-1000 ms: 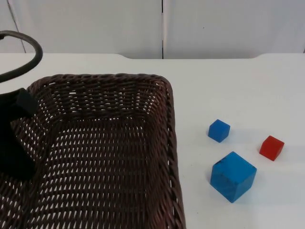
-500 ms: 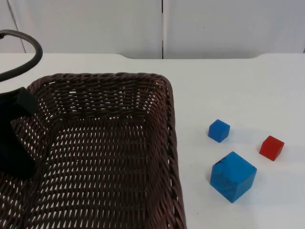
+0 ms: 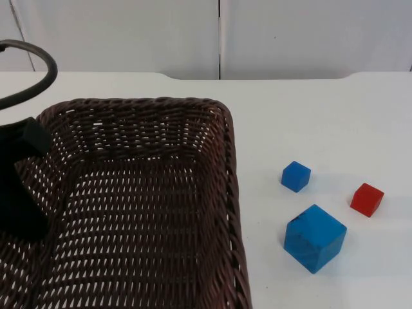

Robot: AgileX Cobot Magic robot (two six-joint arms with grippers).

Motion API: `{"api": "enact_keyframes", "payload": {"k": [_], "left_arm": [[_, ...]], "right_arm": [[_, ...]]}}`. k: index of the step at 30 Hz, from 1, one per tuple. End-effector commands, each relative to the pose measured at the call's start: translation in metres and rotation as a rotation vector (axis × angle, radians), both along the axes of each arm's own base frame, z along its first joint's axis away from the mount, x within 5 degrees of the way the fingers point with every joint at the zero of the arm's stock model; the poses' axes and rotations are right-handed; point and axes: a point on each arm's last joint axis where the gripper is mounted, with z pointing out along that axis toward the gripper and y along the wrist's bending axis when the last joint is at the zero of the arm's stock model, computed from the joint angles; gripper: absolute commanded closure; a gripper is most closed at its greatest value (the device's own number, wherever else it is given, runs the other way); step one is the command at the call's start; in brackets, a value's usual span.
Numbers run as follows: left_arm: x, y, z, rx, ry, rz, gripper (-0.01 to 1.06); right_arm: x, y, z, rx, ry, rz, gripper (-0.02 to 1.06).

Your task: Pick up the basket with the left hand and place the largest block into the basket with the right hand.

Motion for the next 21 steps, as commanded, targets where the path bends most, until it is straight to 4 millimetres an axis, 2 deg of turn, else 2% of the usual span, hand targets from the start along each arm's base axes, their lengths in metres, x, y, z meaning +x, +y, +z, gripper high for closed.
{"api": "enact_keyframes", "payload": {"k": [1, 6, 11, 14, 21], "left_arm": [[-0.001, -0.003, 0.003, -0.029, -0.008, 0.011, 1.05], [-0.001, -0.003, 0.003, -0.029, -0.008, 0.011, 1.05], [-0.001, -0.003, 0.003, -0.029, -0.008, 0.011, 1.05], [-0.001, -0.003, 0.003, -0.029, -0.008, 0.011, 1.05], [-0.001, -0.003, 0.003, -0.028, -0.011, 0.013, 1.05]], "right_arm": [[0.012, 0.0, 0.006, 0.0, -0.008, -0.006, -0.01], [0.041, 0.002, 0.007, -0.009, 0.095, -0.003, -0.01], [0.058, 0.004, 0.004, -0.008, 0.168, 0.021, -0.01], [0.077, 0.014, -0.004, 0.02, 0.244, 0.122, -0.01], [0.106, 0.032, -0.021, 0.148, 0.359, 0.263, -0.01]]}}
